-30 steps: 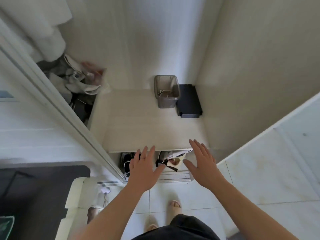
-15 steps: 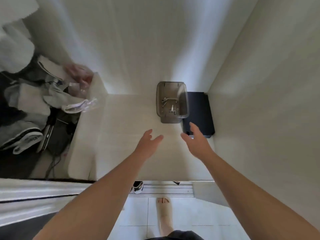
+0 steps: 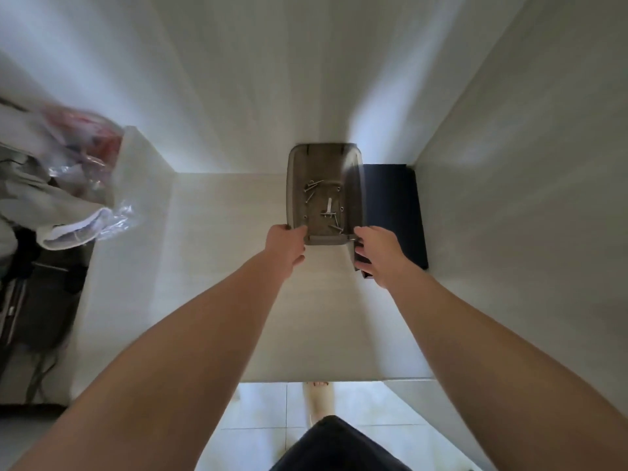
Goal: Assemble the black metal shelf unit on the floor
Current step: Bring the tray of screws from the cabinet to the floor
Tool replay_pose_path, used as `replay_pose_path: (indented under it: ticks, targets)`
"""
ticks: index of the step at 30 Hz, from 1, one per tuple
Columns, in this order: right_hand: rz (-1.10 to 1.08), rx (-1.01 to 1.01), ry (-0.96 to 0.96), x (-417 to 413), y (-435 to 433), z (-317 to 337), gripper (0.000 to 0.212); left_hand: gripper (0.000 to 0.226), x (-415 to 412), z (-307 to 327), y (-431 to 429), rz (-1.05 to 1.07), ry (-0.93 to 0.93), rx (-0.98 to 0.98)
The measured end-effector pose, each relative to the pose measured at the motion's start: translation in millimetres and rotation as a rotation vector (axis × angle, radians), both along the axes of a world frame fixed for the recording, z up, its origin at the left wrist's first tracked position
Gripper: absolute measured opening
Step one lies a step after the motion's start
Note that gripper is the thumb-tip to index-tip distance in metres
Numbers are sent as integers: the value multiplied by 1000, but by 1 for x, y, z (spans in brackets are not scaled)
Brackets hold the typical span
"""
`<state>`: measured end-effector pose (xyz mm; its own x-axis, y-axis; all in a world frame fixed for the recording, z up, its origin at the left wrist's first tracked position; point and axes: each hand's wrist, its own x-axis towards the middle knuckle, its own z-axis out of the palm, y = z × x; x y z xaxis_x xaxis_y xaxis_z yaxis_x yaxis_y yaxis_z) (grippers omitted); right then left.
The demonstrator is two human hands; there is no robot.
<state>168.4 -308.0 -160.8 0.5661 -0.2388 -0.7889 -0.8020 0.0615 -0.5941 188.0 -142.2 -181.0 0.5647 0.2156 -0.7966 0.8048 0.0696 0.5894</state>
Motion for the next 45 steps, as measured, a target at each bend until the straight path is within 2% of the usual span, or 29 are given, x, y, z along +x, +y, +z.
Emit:
replay_pose_path:
  ticks: [3, 7, 10, 14, 17, 22, 30, 38, 40, 45]
  targets:
    - [-9, 3, 10, 0, -1, 2, 52, 28, 1, 3, -1, 40, -2, -27]
    - [-24, 30, 24, -11, -1, 8, 34, 15, -6, 11, 5, 118, -39, -51]
    - [-23, 52, 13, -29, 1, 16, 45, 10, -22, 18, 12, 111, -40, -41]
    - [9, 80, -24, -66, 6, 29, 42, 14, -55, 28, 28, 77, -61, -12]
    - [55, 105, -51, -100, 11, 40, 48, 15, -85, 38, 47, 59, -96, 20]
    - [105, -14, -133, -158, 14, 57, 50, 10, -142, 53, 83, -32, -130, 74]
    - [184, -307, -331, -265, 9, 84, 59, 11, -240, 89, 127, -397, -140, 177]
    - [122, -435, -325, -401, -4, 86, 65, 12, -324, 106, 124, -917, -142, 166]
    - [111, -449, -281, -440, -9, 83, 57, 14, -342, 107, 112, -1016, -142, 152]
    - [13, -449, -151, -533, -31, 77, 22, 19, -376, 101, 66, -1222, -139, 114]
